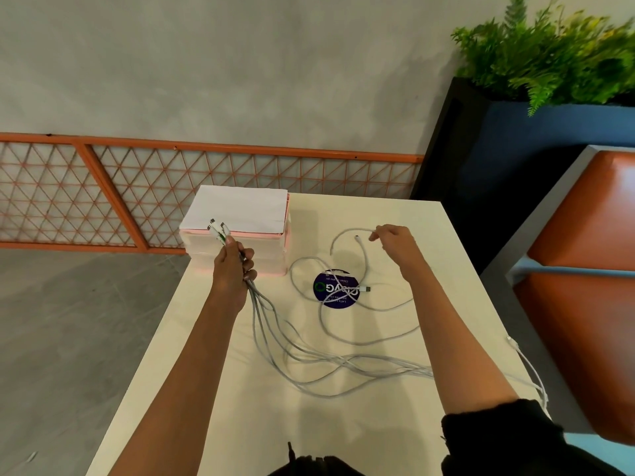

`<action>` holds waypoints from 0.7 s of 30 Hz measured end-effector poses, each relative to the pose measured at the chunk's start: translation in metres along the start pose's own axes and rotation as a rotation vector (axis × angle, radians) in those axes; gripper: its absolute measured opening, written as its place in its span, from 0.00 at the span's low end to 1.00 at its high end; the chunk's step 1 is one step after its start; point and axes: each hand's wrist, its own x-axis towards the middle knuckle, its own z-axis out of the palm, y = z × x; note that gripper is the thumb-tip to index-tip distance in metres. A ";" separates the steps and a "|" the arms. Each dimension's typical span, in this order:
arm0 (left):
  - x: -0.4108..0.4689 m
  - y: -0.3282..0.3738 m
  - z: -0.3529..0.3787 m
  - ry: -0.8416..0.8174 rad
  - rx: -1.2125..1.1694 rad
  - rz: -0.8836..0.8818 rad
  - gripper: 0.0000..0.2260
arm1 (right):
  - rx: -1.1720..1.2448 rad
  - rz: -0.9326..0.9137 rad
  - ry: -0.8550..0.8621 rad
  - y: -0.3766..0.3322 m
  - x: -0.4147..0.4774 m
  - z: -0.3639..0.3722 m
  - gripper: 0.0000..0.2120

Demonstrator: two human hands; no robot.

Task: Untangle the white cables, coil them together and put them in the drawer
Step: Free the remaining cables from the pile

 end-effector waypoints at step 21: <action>-0.008 0.005 0.012 -0.114 -0.013 0.000 0.17 | -0.093 -0.321 -0.787 -0.028 -0.064 0.078 0.08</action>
